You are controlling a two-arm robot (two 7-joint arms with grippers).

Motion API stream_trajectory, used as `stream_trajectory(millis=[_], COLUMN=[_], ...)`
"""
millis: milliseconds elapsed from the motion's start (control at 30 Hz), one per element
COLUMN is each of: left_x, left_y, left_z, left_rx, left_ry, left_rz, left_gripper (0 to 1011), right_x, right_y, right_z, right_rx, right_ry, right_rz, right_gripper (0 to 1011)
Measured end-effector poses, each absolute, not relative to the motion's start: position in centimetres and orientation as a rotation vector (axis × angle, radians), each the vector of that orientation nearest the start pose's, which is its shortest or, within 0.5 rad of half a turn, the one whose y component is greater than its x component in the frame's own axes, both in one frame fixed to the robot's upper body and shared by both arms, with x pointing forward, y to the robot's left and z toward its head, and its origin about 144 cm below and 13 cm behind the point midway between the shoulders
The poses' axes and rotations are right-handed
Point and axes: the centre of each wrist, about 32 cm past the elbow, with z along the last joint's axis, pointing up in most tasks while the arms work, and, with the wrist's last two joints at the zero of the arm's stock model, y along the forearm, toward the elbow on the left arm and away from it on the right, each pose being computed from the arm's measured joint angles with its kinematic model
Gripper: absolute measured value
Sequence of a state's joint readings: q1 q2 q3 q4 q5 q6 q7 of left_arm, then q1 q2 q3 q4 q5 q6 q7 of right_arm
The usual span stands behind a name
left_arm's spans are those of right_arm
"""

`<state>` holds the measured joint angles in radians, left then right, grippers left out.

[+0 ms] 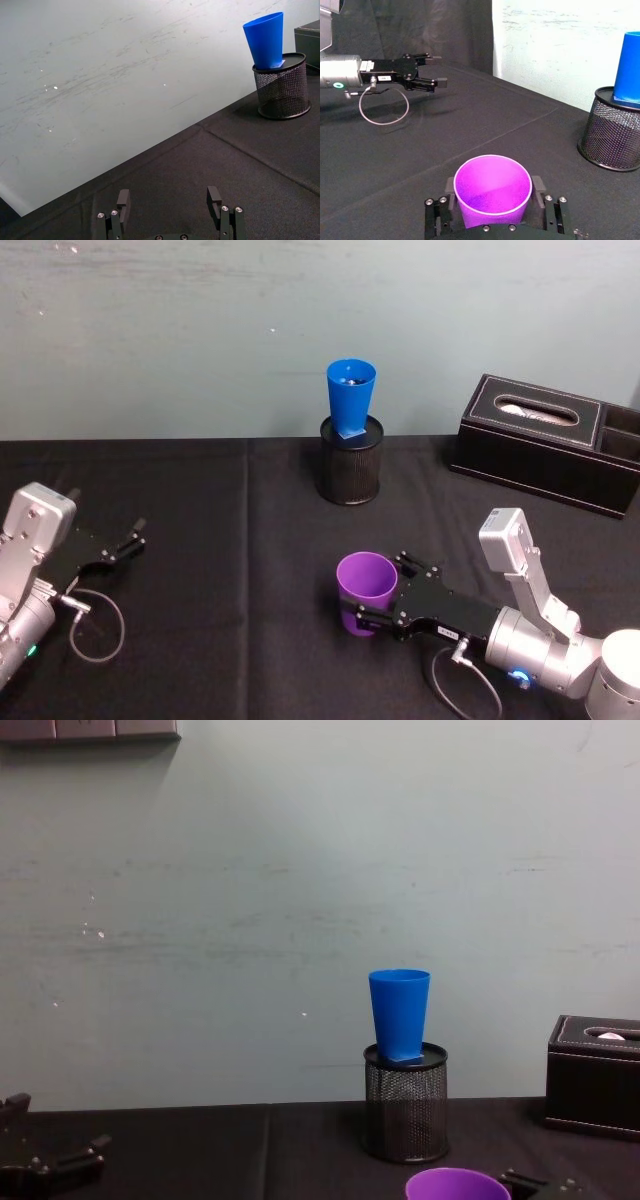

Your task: Pick up one cup with a gripper and tap it against the other cup.

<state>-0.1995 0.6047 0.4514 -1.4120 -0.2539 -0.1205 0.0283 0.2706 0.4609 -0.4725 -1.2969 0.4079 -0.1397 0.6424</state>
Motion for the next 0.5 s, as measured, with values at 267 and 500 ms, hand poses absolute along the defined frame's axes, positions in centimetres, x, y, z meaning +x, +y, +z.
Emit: stream_trajectory(millis=[267, 500], left_x=[48.86, 48.86], left_y=[30.97, 30.97], left_z=[113.97, 113.98], left_rx=[0.305, 0.304], left_ry=[-0.285, -0.285], left_rz=[1.248, 1.248], left_gripper=[1000, 1000], right_x=[50.96, 50.96], right_y=[-27.03, -27.03], right_z=[112.39, 112.39], right_rx=[-0.139, -0.138], right_ry=[-0.030, -0.030], right_rz=[-0.625, -0.625], right_gripper=[782, 746])
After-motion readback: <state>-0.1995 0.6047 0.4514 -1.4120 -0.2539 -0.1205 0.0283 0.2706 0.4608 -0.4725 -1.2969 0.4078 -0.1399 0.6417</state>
